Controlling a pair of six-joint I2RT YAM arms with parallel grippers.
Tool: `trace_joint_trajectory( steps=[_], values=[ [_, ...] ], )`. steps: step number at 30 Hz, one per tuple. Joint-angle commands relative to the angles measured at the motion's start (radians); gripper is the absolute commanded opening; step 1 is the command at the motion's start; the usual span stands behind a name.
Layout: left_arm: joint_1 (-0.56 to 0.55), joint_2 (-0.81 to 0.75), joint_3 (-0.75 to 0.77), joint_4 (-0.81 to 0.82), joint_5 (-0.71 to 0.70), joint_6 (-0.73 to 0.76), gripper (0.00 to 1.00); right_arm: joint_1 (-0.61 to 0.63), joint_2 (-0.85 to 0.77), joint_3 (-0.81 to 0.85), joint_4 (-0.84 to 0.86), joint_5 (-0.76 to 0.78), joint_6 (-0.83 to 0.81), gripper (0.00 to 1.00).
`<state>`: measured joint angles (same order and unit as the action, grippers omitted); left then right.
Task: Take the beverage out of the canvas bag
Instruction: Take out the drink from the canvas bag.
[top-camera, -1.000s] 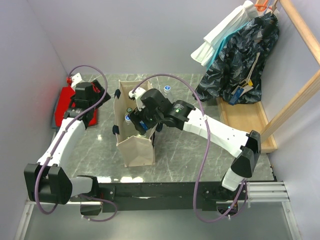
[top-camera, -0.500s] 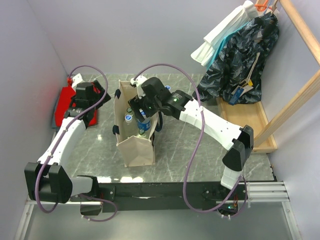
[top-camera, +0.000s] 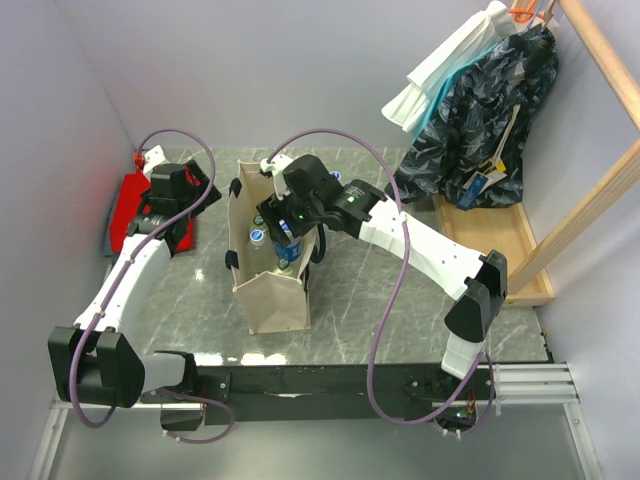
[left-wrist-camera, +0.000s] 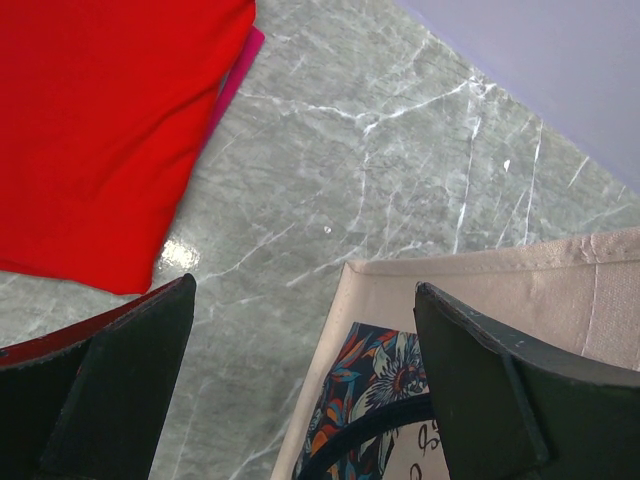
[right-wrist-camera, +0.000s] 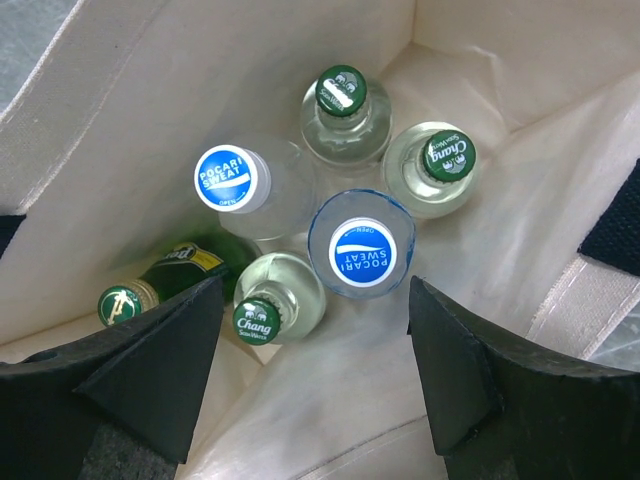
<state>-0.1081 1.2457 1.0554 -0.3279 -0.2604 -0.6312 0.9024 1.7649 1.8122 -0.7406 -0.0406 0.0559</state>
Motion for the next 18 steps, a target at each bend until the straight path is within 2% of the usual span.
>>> trace_joint_trajectory(
  steps=[1,18],
  values=[
    [-0.002,-0.025,0.041,0.007,-0.005,0.011,0.96,-0.002,-0.004,0.024,0.001,-0.008,0.009,0.81],
    [-0.002,-0.017,0.041,0.007,-0.008,0.013,0.96,-0.014,-0.002,0.003,0.007,-0.031,0.018,0.81]
  ],
)
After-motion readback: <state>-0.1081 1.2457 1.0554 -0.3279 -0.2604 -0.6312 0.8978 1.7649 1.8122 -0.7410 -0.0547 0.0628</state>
